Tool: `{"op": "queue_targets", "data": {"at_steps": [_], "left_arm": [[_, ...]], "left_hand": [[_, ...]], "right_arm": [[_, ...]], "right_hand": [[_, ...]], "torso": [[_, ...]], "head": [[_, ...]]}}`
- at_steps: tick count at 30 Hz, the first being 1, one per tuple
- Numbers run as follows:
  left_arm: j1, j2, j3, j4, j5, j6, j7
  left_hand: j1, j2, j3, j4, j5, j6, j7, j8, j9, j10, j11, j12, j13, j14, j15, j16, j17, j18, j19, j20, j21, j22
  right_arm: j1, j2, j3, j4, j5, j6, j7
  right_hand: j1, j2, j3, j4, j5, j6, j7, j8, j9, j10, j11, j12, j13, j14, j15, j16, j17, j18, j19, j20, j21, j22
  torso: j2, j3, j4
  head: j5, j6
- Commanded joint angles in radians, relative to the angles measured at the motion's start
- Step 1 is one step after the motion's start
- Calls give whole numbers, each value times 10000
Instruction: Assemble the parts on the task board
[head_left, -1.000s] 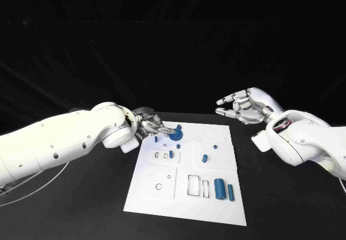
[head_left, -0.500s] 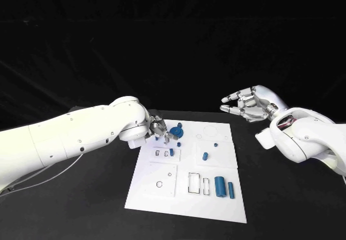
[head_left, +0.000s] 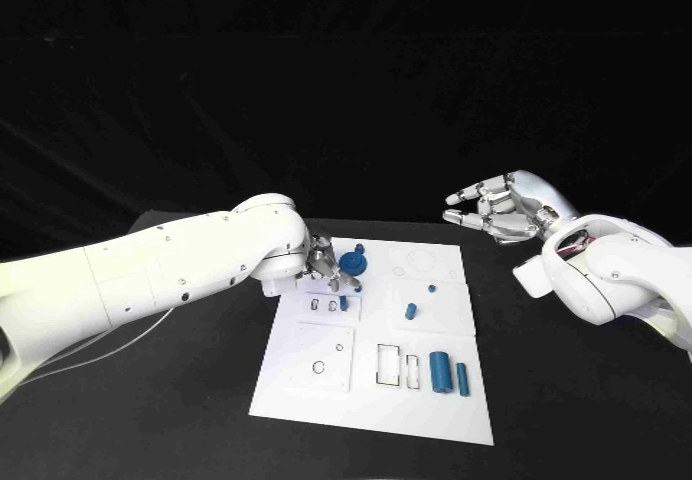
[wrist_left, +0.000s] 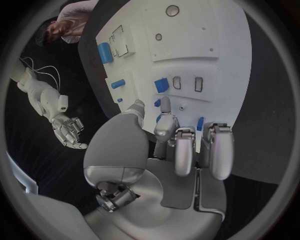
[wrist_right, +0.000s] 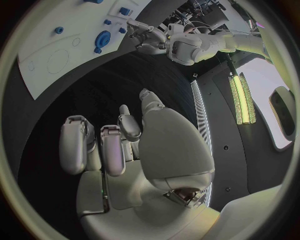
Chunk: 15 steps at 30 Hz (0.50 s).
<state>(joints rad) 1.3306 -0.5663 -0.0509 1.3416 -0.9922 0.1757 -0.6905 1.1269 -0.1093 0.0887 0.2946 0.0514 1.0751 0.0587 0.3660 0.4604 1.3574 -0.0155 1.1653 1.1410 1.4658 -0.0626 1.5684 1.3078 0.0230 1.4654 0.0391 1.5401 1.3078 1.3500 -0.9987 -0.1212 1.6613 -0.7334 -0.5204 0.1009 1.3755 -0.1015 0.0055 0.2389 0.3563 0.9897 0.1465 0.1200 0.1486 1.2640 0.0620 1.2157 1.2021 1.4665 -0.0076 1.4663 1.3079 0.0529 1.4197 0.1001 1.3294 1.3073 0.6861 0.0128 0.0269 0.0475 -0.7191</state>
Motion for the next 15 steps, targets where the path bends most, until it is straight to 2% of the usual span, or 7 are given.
{"op": "queue_targets", "data": {"at_steps": [1, 10, 15], "left_arm": [[17, 68, -8, -66, -166, 430, -478], [8, 177, -36, -226, -231, 662, -504], [-13, 280, -82, -381, -224, 794, -518]], "left_hand": [[-111, 0, -56, -6, -12, -82, -3, 55, 38, -16, 43, 24, 14, 1050, -46, 24, 2630, -91, 666, -32, 38, 1989], [-143, 3, -100, -6, -11, -93, -8, 92, 109, -19, 40, 36, 34, 1050, -47, 24, 2630, -93, 672, -30, 44, 2002], [-139, 19, -100, -9, -10, -99, -10, 103, 133, -26, 39, 30, 30, 1050, -47, 24, 2630, -94, 673, -29, 44, 2004]], "right_arm": [[-1, 5, -1, 4, -111, 10, -21], [-1, 8, -3, 8, -112, 10, -27], [-3, 0, -5, 14, -112, 16, -28]], "right_hand": [[-32, 44, -51, -17, 22, 4, -22, 45, 6, -65, -6, -68, -8, 612, -34, -32, 1087, 93, -42, -20, -33, 1100], [-38, 50, -57, -10, 31, -3, -22, 47, 5, -76, -6, -83, -24, 607, -34, -47, 1071, 98, -53, -21, -57, 1087], [-42, 61, -59, -2, 44, -5, -22, 51, 5, -79, -6, -88, -31, 604, -35, -56, 1061, 99, -54, -21, -64, 1083]], "torso": [[5, -9, 6], [15, -2, 9], [27, -12, 7]], "head": [[-18, -40], [-12, -121], [-7, -152]]}}
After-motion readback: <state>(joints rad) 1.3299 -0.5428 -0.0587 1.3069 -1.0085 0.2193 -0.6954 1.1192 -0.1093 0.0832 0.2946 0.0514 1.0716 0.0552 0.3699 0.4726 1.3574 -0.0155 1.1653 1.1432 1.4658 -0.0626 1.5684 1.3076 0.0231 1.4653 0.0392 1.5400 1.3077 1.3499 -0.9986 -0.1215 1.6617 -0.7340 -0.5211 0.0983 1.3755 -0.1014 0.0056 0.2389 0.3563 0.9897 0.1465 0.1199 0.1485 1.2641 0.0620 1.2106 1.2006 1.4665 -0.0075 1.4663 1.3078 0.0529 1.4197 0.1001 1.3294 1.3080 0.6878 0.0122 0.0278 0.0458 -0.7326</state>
